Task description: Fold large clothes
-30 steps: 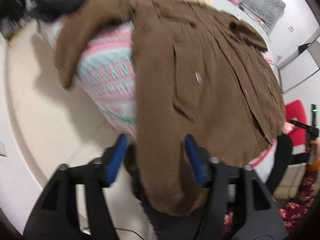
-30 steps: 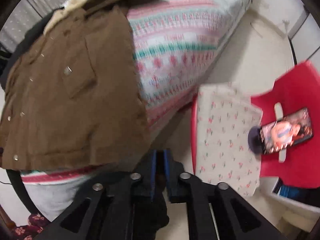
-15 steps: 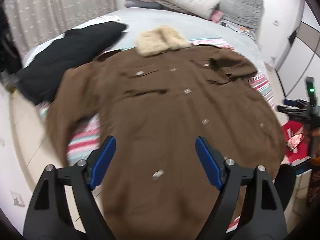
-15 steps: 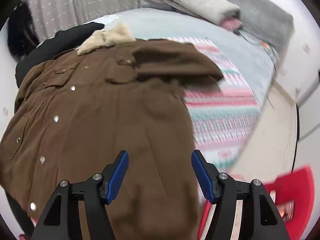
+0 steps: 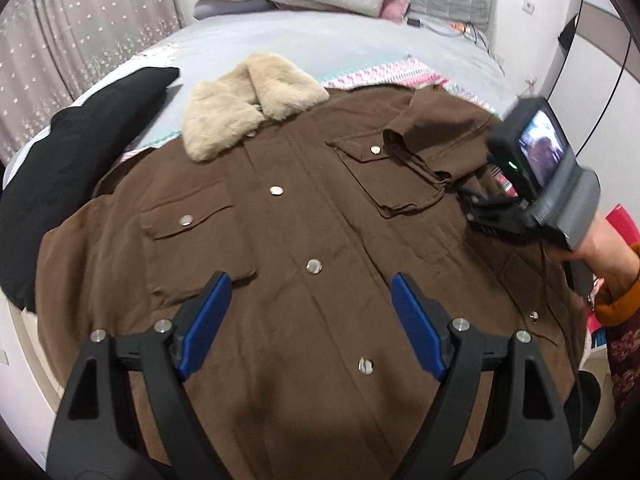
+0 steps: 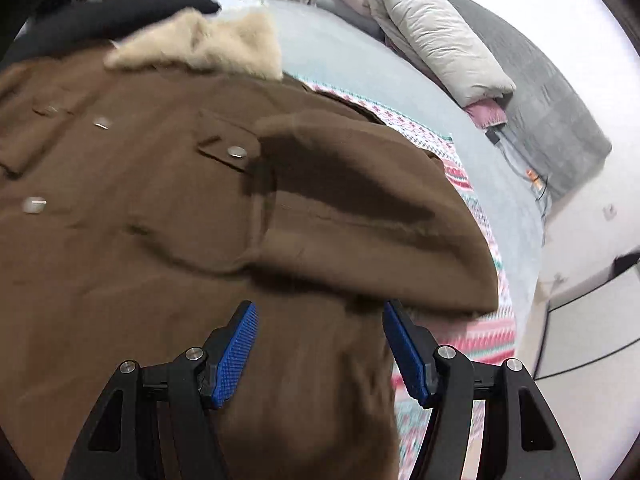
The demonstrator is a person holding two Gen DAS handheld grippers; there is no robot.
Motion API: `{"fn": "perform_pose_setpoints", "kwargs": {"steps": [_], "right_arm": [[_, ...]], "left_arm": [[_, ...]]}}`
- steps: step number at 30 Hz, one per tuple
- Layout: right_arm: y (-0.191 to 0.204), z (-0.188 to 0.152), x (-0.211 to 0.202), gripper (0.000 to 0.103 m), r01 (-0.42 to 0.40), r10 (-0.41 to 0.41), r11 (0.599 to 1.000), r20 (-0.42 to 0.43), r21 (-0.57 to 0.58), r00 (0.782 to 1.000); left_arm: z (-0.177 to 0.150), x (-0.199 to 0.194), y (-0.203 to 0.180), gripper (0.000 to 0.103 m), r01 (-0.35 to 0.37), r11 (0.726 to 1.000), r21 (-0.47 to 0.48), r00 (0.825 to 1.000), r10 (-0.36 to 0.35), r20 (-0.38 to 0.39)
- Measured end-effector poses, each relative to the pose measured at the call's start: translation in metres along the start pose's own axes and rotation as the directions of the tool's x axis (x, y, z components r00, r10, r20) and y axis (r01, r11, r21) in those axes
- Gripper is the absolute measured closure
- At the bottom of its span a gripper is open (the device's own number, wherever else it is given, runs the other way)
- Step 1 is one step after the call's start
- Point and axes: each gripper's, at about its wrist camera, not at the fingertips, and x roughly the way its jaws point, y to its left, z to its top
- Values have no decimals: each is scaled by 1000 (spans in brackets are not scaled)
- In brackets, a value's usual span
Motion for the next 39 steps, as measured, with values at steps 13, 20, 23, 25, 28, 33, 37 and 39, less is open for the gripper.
{"fn": "perform_pose_setpoints", "kwargs": {"steps": [13, 20, 23, 25, 28, 33, 37, 39], "right_arm": [[-63, 16, 37, 95, -182, 173, 977, 79, 114, 982], [-155, 19, 17, 96, -61, 21, 953, 136, 297, 990], [-212, 14, 19, 96, 16, -65, 920, 111, 392, 992], [-247, 7, 22, 96, 79, -127, 891, 78, 447, 989], [-312, -13, 34, 97, 160, -198, 820, 11, 550, 980], [-394, -52, 75, 98, 308, -278, 685, -154, 660, 948], [-403, -85, 126, 98, 335, -196, 658, -276, 675, 941], [-385, -91, 149, 98, 409, -215, 690, -371, 598, 904]], "left_arm": [[24, 55, -28, 21, 15, 999, 30, 999, -14, -35], [40, 65, -47, 21, 30, 998, 52, 999, -29, -21], [46, 71, -52, 21, 29, 997, 68, 1000, -28, -9], [51, 76, -57, 21, 23, 997, 79, 1000, -24, 1], [60, 89, -62, 21, 16, 996, 86, 1000, -18, 25], [74, 119, -66, 21, 13, 999, 42, 998, -15, 64], [74, 140, -67, 21, 12, 1000, 27, 999, -14, 50], [72, 149, -64, 21, -5, 999, 37, 999, 4, 32]]}}
